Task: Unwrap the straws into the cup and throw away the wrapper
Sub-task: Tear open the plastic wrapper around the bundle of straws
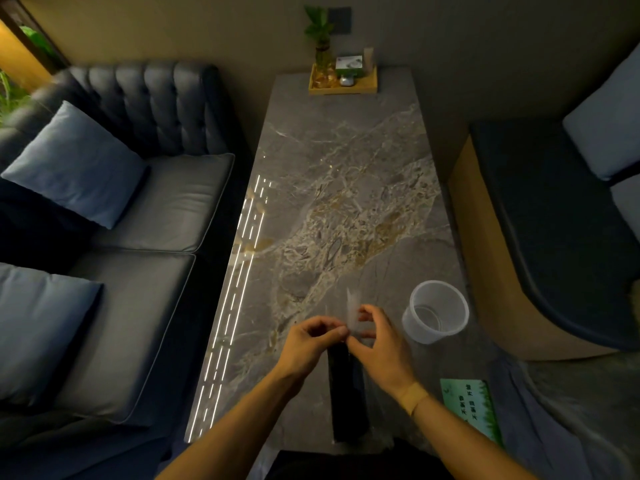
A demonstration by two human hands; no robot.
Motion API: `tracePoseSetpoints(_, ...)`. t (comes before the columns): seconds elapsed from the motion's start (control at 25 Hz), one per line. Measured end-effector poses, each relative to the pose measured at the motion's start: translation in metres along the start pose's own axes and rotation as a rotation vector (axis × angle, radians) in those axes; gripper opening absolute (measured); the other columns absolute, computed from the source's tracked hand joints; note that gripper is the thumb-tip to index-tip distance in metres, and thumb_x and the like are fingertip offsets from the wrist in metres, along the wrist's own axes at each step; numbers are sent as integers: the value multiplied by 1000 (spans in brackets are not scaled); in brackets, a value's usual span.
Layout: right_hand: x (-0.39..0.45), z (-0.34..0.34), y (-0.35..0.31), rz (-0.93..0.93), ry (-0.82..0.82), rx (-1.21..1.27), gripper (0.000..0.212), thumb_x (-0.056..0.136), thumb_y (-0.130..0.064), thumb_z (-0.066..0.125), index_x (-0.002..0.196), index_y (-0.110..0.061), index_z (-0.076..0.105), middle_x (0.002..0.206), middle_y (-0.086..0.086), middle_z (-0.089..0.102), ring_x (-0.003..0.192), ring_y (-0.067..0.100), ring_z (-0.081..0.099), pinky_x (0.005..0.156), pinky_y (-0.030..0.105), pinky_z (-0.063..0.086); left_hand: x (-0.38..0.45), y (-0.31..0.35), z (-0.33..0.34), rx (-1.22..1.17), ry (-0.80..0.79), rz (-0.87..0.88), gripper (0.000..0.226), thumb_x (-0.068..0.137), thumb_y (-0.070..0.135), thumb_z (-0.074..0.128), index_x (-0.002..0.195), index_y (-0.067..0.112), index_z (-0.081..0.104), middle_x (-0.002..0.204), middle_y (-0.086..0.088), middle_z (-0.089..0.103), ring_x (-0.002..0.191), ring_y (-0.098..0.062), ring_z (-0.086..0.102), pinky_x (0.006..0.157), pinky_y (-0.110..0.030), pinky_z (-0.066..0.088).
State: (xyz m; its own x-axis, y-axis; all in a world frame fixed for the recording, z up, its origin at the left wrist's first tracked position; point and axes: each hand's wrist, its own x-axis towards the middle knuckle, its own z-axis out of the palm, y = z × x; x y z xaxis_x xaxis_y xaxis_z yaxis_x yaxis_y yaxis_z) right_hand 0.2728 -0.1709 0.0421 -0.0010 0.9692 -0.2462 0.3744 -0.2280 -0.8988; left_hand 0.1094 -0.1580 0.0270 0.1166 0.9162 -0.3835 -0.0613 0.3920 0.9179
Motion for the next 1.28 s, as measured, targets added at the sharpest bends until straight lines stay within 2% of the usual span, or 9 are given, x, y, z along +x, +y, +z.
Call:
tracePoseSetpoints(0.12,7,-10,-2,32,68,41,21,89,-18,63,109,-23,64,108,-3,71,96,11,67,81,24,55,2,7,-1,7,28,-10,4,75,18,78,79,19,77,76,-1,77,74,-9,70,67,-15,52)
tracePoseSetpoints(0.2,11,-22,-5,60,119,159,10,93,-18,59,96,-21,68,95,1,75,87,13,71,82,34,58,3,15,-3,16,51,-12,9,82,10,73,79,18,76,76,-1,76,74,-9,69,67,-16,53)
tracePoseSetpoints(0.4,6,-62,-18,103,-14,394,12,91,-12,60,94,-11,72,84,6,78,78,20,75,61,16,54,-1,46,-12,36,63,19,6,89,14,66,89,16,72,79,-1,76,78,-13,71,70,-21,55)
tracePoseSetpoints(0.56,-1,-84,-29,77,-149,303,10,87,-8,64,91,-11,73,85,7,78,83,26,74,67,19,57,-5,68,-7,20,80,49,7,90,10,62,94,10,69,80,-3,73,78,-17,69,76,-27,57)
tracePoseSetpoints(0.68,-1,-94,-52,-15,-196,245,16,81,-21,70,97,-18,72,89,3,78,82,20,74,71,20,57,-4,84,-3,9,51,76,7,89,9,63,91,11,69,76,1,72,76,-14,68,77,-28,57)
tracePoseSetpoints(0.84,5,-97,-80,-143,-156,92,6,83,-24,72,87,-22,75,79,-1,77,72,12,73,61,18,56,3,103,-2,60,12,109,6,87,6,65,89,10,69,79,-1,72,77,-12,66,73,-21,55)
tracePoseSetpoints(1.0,6,-85,-87,-57,-126,108,3,84,-18,71,84,-17,74,74,5,75,69,17,73,50,25,54,4,102,9,310,249,203,30,88,18,68,117,20,59,110,3,63,96,-9,63,78,-21,54)
tracePoseSetpoints(1.08,5,-77,-88,14,-91,172,3,83,-16,71,84,-14,74,74,8,75,70,19,73,49,25,54,-9,94,15,350,326,279,36,85,25,70,117,33,54,108,13,59,96,-1,61,74,-17,54)
tracePoseSetpoints(1.28,1,-70,-94,95,-94,237,3,80,-16,75,82,-17,74,77,9,76,73,19,74,51,28,56,-33,83,33,284,123,303,39,74,42,78,108,35,60,102,16,65,92,-3,65,74,-19,56)
